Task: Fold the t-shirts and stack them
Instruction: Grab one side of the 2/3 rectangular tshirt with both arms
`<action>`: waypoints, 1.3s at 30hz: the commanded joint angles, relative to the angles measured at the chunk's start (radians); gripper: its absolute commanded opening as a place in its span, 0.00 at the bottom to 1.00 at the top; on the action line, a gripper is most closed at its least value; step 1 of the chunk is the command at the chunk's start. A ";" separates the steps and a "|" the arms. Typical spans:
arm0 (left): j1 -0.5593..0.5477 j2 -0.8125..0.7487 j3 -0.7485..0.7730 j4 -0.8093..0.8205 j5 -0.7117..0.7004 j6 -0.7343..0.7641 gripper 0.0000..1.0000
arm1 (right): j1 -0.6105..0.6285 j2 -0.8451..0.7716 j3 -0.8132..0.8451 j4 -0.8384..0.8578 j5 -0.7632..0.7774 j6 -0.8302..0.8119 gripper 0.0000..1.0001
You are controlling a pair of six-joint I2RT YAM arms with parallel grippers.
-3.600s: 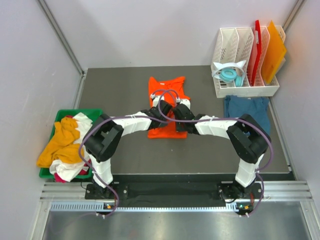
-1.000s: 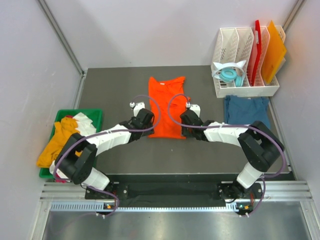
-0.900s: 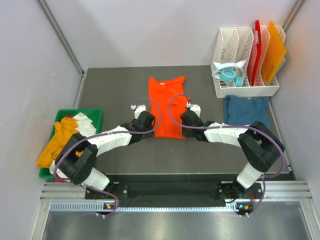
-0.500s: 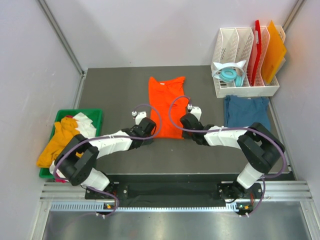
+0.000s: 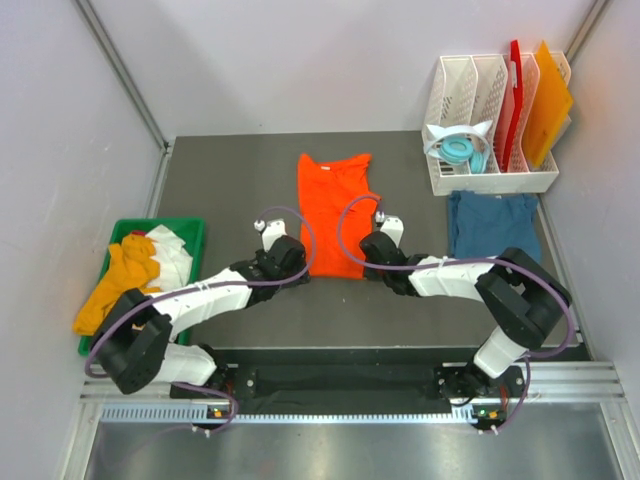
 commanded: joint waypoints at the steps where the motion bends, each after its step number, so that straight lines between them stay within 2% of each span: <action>1: -0.006 -0.042 0.022 0.002 -0.043 0.021 0.68 | 0.032 0.040 -0.009 -0.123 -0.065 -0.006 0.00; 4: -0.006 0.031 0.051 0.010 -0.037 0.030 0.66 | 0.032 0.043 -0.006 -0.125 -0.066 -0.009 0.00; 5: -0.006 0.047 0.054 0.016 -0.029 0.033 0.62 | 0.030 0.043 -0.007 -0.125 -0.066 -0.009 0.00; 9: -0.006 0.107 0.062 0.053 -0.015 0.032 0.55 | 0.030 0.040 -0.009 -0.131 -0.065 -0.012 0.00; 16: -0.004 0.168 0.094 0.054 -0.049 0.042 0.54 | 0.030 0.040 -0.004 -0.137 -0.060 -0.021 0.00; 24: -0.004 0.165 0.120 0.057 -0.074 0.061 0.55 | 0.030 0.049 0.000 -0.137 -0.061 -0.023 0.00; 34: -0.004 0.047 0.158 -0.006 -0.067 0.064 0.54 | 0.030 0.056 0.000 -0.135 -0.060 -0.024 0.00; 39: -0.003 0.057 0.166 0.001 -0.083 0.073 0.54 | 0.032 0.069 0.008 -0.132 -0.066 -0.023 0.00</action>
